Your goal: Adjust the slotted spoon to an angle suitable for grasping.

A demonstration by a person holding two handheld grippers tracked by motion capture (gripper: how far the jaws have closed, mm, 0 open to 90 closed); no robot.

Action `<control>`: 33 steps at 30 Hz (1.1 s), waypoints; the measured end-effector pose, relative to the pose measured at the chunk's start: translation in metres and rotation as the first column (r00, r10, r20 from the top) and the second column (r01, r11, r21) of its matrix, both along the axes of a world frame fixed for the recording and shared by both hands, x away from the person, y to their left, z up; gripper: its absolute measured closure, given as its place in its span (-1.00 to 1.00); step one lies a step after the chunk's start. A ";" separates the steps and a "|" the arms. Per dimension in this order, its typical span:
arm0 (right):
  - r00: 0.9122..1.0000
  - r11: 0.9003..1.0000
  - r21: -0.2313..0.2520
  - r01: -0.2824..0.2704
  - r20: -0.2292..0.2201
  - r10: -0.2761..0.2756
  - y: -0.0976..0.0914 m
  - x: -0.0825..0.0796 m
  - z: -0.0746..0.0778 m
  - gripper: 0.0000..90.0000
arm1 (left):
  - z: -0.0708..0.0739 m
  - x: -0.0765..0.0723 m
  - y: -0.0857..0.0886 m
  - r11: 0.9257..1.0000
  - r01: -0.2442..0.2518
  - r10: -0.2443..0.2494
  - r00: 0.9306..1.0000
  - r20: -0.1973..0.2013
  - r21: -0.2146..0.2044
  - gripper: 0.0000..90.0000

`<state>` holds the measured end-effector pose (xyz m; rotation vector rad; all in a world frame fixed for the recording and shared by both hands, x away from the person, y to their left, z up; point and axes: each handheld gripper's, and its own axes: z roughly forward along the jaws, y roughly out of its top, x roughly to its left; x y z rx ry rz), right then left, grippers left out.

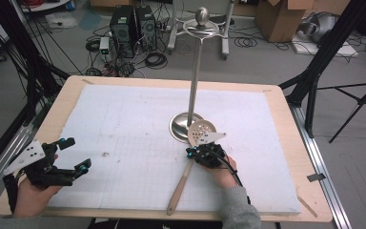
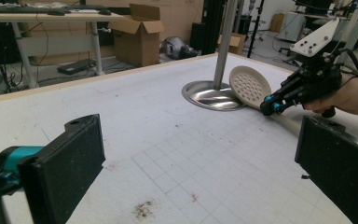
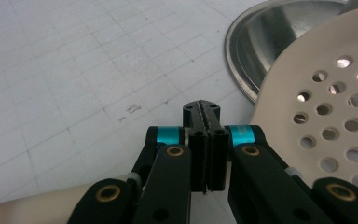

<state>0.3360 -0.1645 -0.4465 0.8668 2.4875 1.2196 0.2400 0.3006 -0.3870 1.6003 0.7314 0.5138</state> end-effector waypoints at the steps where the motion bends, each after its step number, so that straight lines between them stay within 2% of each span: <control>1: 1.000 1.000 0.002 0.000 0.004 0.000 -0.002 0.000 0.000 1.00 | 0.000 0.000 -0.001 1.000 0.003 -0.003 1.000 -0.003 -0.001 -0.96; 21: 0.998 0.997 0.016 0.069 -0.008 -0.069 -0.037 -0.011 -0.001 1.00 | -0.002 0.001 -0.002 1.000 0.002 -0.002 1.000 -0.001 0.007 -0.96; 28: 0.997 0.997 0.009 0.071 0.006 -0.071 -0.055 -0.015 -0.001 1.00 | -0.002 0.001 -0.003 1.000 0.003 -0.003 1.000 0.000 0.010 -0.96; 33: 0.996 0.996 0.013 0.093 0.003 -0.093 -0.069 -0.019 -0.001 1.00 | -0.003 0.003 -0.005 1.000 0.008 -0.008 1.000 -0.003 0.013 -0.96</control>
